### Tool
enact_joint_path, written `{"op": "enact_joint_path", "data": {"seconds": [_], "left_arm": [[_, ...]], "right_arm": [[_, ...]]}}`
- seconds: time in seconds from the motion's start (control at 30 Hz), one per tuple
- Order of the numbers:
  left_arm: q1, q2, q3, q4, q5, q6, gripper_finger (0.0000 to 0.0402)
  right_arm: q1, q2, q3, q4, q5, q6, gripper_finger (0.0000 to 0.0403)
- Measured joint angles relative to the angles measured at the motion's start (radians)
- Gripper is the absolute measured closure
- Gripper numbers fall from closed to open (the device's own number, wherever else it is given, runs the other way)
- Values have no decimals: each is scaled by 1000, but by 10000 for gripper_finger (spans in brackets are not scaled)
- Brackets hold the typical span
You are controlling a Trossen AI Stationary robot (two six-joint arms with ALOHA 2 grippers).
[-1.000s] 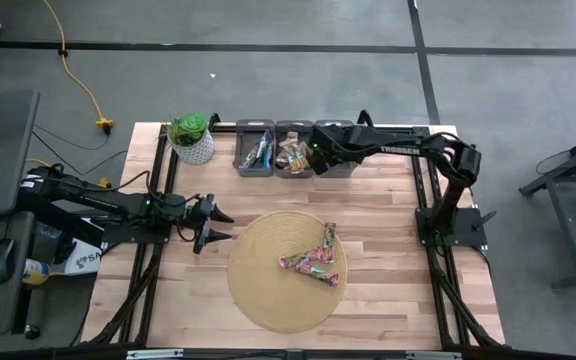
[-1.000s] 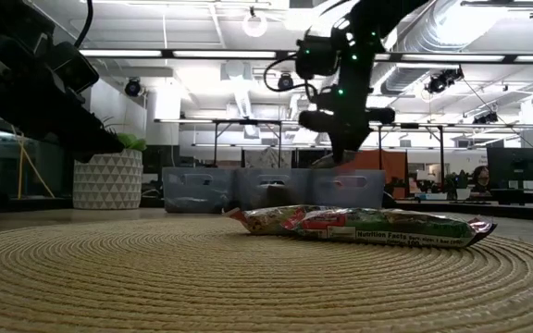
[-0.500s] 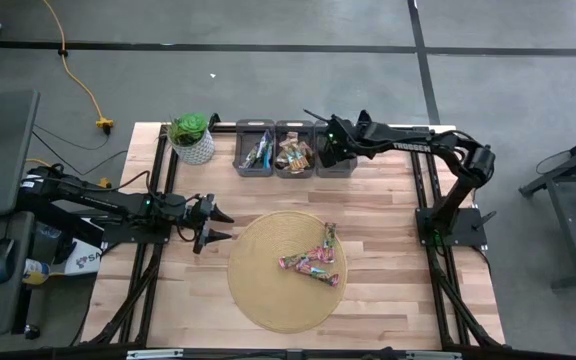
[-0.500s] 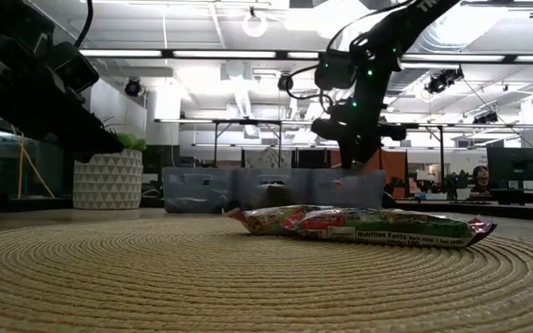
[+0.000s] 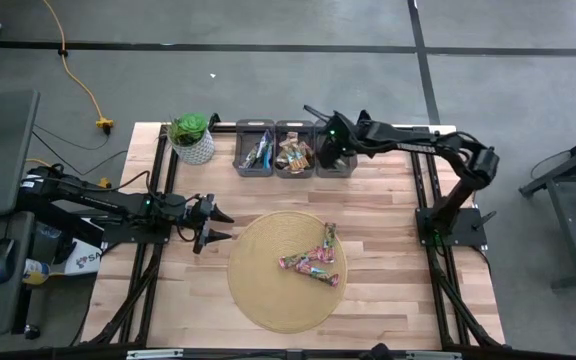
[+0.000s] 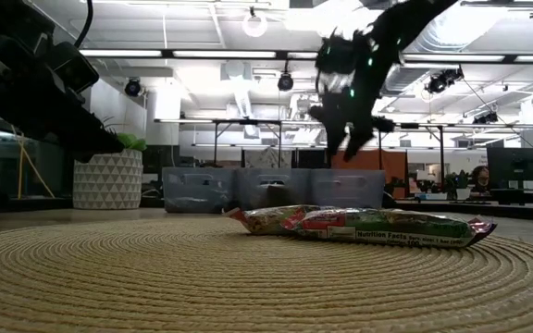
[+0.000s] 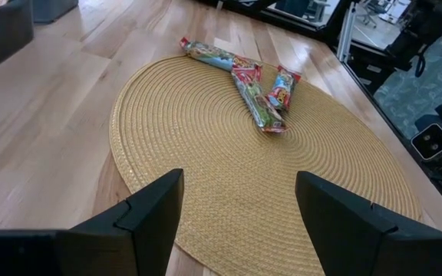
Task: Pick and place Granola Bars by type
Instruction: Put the red granola bar into the right black bin
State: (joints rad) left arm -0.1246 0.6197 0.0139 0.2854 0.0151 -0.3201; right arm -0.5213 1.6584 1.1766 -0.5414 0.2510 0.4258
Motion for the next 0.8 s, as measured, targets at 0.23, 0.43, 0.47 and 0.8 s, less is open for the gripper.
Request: {"op": "enact_joint_path", "data": {"seconds": [0.23, 0.43, 0.47, 0.8], "left_arm": [[0, 0, 0, 0, 0, 0, 153], [0, 0, 0, -1, 0, 0, 153], [0, 0, 0, -1, 0, 0, 153], [0, 0, 0, -1, 0, 0, 153]], "right_arm": [[18, -189, 1, 69, -97, -101, 203], [111, -367, 2, 62, -236, -224, 203], [131, -391, 2, 62, -249, -225, 202], [423, -487, 3, -25, -259, 208, 203]]}}
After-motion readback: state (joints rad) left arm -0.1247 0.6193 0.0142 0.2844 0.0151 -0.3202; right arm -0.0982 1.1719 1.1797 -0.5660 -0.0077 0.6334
